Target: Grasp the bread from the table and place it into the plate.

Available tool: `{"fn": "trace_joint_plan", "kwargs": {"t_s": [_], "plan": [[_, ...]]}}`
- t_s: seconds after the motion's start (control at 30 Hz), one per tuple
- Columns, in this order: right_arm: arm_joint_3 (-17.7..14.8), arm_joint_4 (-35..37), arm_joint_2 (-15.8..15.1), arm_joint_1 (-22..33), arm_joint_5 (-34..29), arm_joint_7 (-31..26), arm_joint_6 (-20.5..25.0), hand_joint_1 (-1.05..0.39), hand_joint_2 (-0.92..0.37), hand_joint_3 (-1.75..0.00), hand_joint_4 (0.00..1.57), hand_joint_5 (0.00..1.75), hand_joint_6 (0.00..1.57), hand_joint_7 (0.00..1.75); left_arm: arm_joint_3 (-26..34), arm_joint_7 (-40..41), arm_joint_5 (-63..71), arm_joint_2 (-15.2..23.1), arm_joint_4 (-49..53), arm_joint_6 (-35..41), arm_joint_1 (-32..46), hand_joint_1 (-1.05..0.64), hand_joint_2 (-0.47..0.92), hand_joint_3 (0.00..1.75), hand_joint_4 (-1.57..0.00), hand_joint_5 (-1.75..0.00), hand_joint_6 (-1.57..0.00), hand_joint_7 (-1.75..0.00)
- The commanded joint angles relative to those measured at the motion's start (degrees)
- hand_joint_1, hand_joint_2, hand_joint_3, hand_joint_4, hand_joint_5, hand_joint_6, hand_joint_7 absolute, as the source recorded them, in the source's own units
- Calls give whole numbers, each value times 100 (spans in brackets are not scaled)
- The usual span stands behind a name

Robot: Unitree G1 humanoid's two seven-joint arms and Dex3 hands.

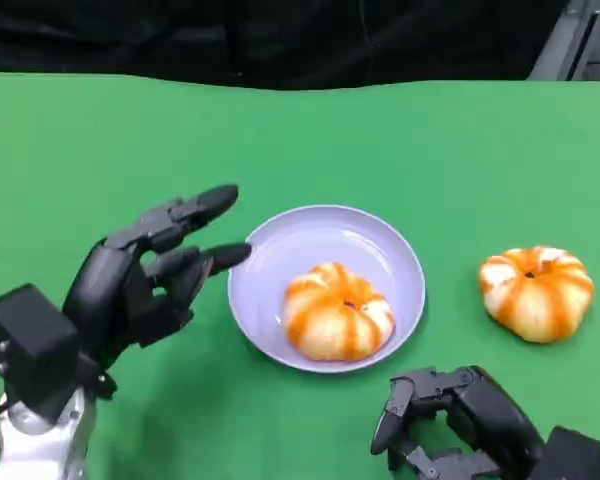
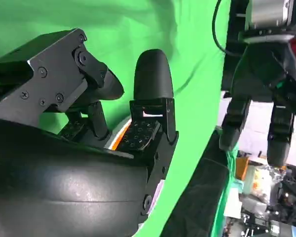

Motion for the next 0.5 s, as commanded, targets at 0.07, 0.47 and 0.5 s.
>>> {"fn": "trace_joint_plan", "kwargs": {"t_s": [0.07, 0.47, 0.5], "plan": [[-46, 57, -59, -33, 92, 40, -66, 3, -52, -110, 100, 132, 99, 103, 100, -79, -87, 15, -8, -89, 138, -76, 92, 57, -84, -2, -61, -1], [-70, 72, -74, -50, 77, 36, -41, 2, -54, -107, 99, 133, 99, 102, 213, -177, -128, -69, 104, -275, 325, -78, 92, 56, -88, -2, -63, -1], [-71, 64, -75, -49, 81, 39, -26, 2, -54, -107, 99, 133, 99, 102, 234, -187, -163, -101, 101, -288, 371, -78, 92, 56, -88, -2, -63, -1]]}}
